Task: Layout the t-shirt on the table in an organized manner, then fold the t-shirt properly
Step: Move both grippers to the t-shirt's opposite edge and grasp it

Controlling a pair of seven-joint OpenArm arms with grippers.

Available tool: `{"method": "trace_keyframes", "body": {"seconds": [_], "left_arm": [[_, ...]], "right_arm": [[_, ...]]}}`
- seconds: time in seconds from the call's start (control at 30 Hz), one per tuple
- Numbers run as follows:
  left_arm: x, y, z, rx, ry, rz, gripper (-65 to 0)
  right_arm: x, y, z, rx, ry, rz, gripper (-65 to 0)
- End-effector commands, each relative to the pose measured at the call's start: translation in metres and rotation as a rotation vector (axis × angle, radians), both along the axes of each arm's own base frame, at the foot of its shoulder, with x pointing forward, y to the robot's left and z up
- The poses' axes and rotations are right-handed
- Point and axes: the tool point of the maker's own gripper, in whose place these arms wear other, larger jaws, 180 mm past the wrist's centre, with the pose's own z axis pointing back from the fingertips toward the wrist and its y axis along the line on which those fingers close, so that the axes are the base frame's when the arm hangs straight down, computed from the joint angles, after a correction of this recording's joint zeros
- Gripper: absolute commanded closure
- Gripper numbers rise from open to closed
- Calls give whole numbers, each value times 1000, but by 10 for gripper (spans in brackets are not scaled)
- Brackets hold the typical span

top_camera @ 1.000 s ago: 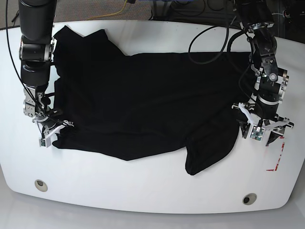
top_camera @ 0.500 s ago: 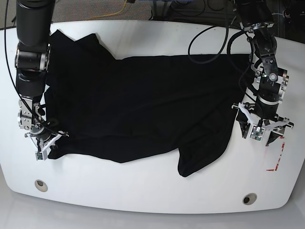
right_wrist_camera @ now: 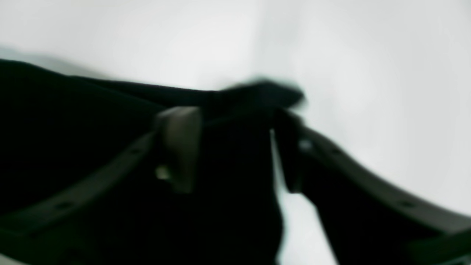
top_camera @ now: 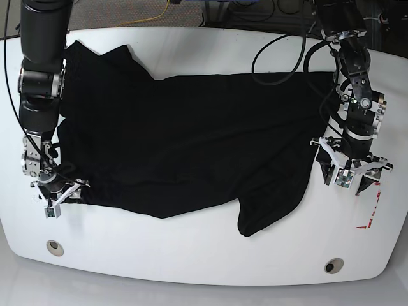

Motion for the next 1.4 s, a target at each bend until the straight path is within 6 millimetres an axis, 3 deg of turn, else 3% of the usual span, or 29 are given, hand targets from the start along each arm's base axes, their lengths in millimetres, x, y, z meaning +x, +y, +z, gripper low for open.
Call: {"method": "trace_keyframes", "body": {"seconds": [0.0, 0.23, 0.6, 0.7, 0.97, 1.37], "left_arm": [[4, 0, 17, 5, -58, -5, -407], [4, 2, 18, 10, -58, -4, -407], [3, 2, 17, 10, -56, -4, -407], [-2, 2, 8, 7, -32, -5, -407], [-7, 7, 6, 2, -28, 13, -407], [-9, 15, 5, -27, -35, 53, -407]], "right_arm": [[8, -21, 36, -48, -96, -5, -491], [-16, -11, 54, -170, -147, 117, -625], [-77, -21, 73, -182, -103, 19, -631], [-94, -19, 77, -174, -95, -5, -631], [-144, -5, 70, -147, -55, -38, -631], [-194, 25, 59, -148, -26, -30, -631]]}}
